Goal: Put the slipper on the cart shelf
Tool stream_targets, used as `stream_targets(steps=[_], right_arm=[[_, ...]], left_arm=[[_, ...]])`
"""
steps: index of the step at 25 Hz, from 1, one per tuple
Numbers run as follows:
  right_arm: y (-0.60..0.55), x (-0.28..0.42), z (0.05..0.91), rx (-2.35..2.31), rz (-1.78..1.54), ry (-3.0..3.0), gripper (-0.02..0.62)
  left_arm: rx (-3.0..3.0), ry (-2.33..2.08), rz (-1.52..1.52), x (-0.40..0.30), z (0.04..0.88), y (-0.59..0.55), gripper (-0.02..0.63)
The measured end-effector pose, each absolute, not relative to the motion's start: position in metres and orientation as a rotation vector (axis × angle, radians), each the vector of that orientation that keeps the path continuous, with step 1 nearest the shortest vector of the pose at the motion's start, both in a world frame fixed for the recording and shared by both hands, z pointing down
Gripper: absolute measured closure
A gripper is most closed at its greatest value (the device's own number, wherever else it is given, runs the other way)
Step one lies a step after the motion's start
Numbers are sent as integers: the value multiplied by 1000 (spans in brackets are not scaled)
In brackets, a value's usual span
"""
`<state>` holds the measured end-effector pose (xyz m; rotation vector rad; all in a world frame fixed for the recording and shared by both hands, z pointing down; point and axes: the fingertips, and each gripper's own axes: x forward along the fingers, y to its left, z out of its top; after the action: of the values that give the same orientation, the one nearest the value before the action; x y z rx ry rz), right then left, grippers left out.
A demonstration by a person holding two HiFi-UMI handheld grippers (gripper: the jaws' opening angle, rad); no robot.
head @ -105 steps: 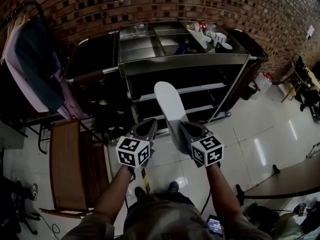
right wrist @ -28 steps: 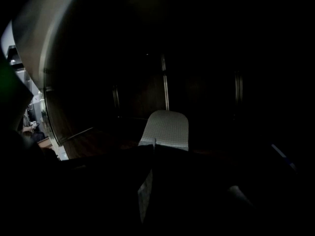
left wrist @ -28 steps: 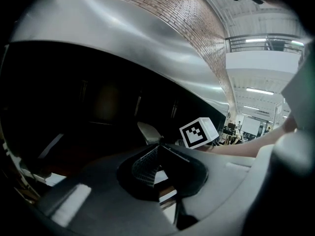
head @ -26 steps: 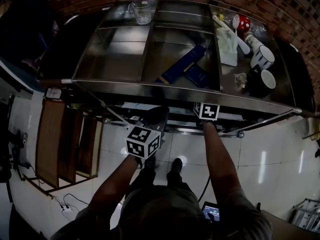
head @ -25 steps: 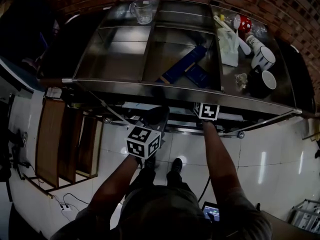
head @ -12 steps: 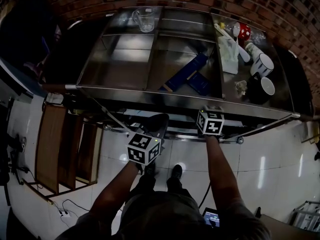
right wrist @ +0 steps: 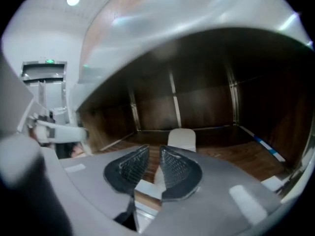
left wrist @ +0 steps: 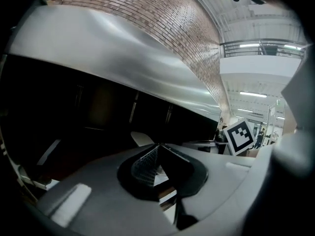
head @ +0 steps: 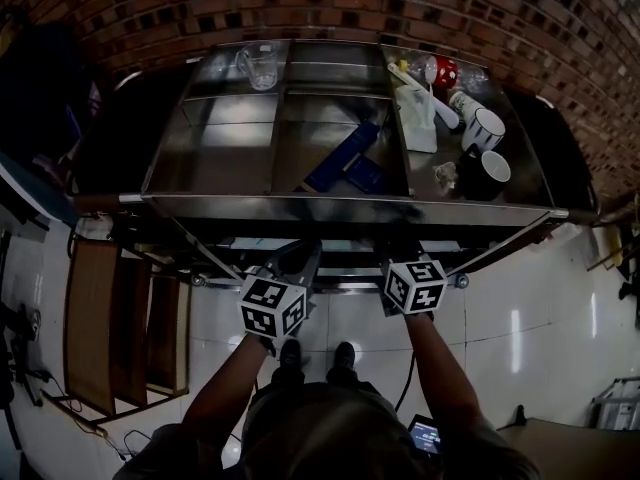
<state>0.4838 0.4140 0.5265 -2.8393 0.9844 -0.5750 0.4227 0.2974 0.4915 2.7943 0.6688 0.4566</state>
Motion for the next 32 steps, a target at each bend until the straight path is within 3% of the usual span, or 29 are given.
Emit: stream_targets(steps=[7,19,32], right_arm=[[404,443,481,-2765,-512,1154,595],[368,398,421,-2613,-363,1377,595],[368,395,419,-2640,-362,1383,595]], left_arm=[[2778,735,424,406,472,300,600],[2776,841,369,384,433,302,600],[2797,831,345,385,426,301,600]])
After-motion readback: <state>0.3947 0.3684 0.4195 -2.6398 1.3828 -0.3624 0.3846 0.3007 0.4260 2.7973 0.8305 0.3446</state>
